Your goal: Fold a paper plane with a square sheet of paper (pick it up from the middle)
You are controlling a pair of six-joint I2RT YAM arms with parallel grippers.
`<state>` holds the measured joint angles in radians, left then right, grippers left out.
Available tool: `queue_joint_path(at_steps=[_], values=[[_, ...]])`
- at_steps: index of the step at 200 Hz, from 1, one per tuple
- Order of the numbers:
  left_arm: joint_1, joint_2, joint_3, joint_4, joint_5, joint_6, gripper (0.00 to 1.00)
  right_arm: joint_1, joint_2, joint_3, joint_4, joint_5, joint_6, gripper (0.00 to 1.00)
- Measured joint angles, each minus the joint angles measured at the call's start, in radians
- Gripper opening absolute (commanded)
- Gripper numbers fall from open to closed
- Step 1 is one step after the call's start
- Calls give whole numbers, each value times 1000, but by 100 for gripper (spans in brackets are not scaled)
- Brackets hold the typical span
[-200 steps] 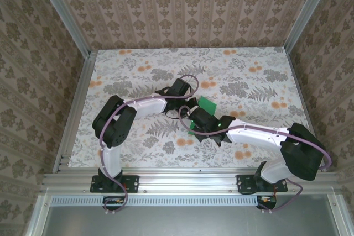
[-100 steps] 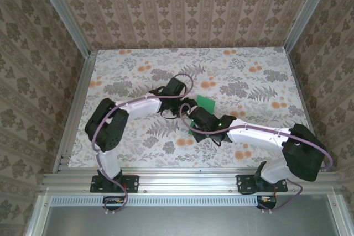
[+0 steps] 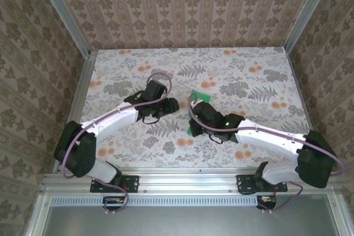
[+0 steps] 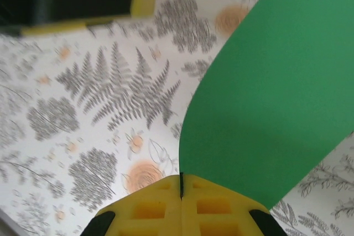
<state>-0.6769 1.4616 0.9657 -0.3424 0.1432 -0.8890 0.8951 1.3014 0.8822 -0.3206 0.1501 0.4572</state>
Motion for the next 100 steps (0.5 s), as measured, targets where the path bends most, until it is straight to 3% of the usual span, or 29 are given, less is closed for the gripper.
queue_joint_path(at_steps=[46, 100], values=[[0, -21, -3, -31, -35, 8, 52, 0, -42, 17, -9, 6, 45, 0], [-8, -21, -4, -32, -32, 23, 34, 10, -6, -20, 0, -37, 95, 0]])
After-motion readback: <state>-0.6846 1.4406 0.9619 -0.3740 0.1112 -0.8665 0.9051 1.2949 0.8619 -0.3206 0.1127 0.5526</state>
